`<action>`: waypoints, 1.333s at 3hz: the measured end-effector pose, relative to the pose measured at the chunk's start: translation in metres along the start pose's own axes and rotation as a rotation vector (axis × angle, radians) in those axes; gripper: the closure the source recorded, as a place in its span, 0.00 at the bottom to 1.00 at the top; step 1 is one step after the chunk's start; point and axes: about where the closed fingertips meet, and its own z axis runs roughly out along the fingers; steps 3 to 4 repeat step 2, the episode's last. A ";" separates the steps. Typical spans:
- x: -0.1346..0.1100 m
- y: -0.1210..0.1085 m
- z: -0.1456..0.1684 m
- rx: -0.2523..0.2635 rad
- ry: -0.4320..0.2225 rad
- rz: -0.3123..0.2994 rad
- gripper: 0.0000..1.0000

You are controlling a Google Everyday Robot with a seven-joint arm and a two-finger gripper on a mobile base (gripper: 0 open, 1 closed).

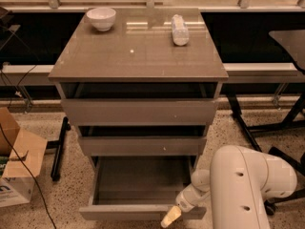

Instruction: Open bottom drawer

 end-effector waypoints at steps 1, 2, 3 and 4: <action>0.023 0.017 -0.001 -0.033 -0.021 0.076 0.00; 0.023 0.017 -0.001 -0.033 -0.021 0.076 0.00; 0.023 0.017 -0.001 -0.033 -0.021 0.076 0.00; 0.023 0.017 -0.001 -0.033 -0.021 0.076 0.00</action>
Offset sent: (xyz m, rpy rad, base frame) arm -0.0303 -0.0091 0.0026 0.0243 0.0520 -0.0637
